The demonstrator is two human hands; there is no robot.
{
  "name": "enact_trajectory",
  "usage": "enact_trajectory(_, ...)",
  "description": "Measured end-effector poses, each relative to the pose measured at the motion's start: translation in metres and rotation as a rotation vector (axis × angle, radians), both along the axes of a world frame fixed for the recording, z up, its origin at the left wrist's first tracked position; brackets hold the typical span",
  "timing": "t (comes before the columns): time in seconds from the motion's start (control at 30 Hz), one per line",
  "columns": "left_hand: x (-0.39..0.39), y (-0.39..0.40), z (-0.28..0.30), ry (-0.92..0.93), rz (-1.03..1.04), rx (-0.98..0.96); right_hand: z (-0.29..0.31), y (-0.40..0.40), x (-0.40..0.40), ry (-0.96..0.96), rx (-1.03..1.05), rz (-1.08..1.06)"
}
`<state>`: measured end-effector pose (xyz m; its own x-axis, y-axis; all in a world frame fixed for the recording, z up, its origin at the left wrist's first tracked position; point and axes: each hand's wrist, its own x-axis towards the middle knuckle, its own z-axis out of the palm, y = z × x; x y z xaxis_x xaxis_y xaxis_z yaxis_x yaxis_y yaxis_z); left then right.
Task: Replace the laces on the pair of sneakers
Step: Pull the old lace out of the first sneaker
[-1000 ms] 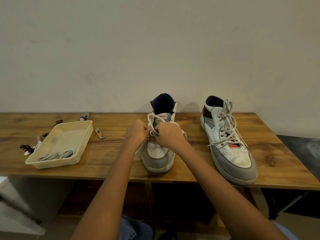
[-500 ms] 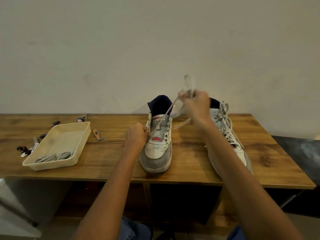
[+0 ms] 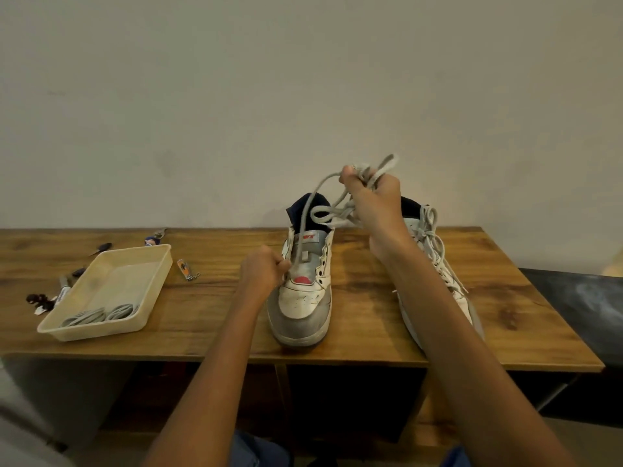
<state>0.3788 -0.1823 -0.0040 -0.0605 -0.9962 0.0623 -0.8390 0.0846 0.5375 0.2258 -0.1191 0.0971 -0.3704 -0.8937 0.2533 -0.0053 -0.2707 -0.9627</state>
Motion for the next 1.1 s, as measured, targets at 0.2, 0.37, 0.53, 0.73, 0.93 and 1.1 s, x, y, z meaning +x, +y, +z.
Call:
enact_trajectory(0.2,0.040,-0.007,0.006,0.108,0.022,0.069,0.009,0.003,0.042,0.085,-0.063,0.185)
enact_trajectory(0.37,0.095,-0.011,-0.005,-0.095,0.196,0.181,0.020,-0.048,0.099,0.137,-0.071,0.263)
enact_trajectory(0.53,0.118,-0.015,-0.004,-0.132,0.499,0.168,-0.019,-0.114,0.143,0.247,0.031,0.244)
enact_trajectory(0.73,0.106,-0.026,-0.010,-0.078,0.295,0.228,-0.100,-0.144,0.142,1.025,0.463,0.523)
enact_trajectory(0.93,0.101,-0.029,-0.019,-0.080,0.218,0.259,-0.073,-0.144,0.125,0.759,0.414,0.501)
enact_trajectory(1.1,0.094,-0.029,-0.024,-0.185,0.286,0.222,-0.079,-0.133,0.121,0.960,0.498,0.340)
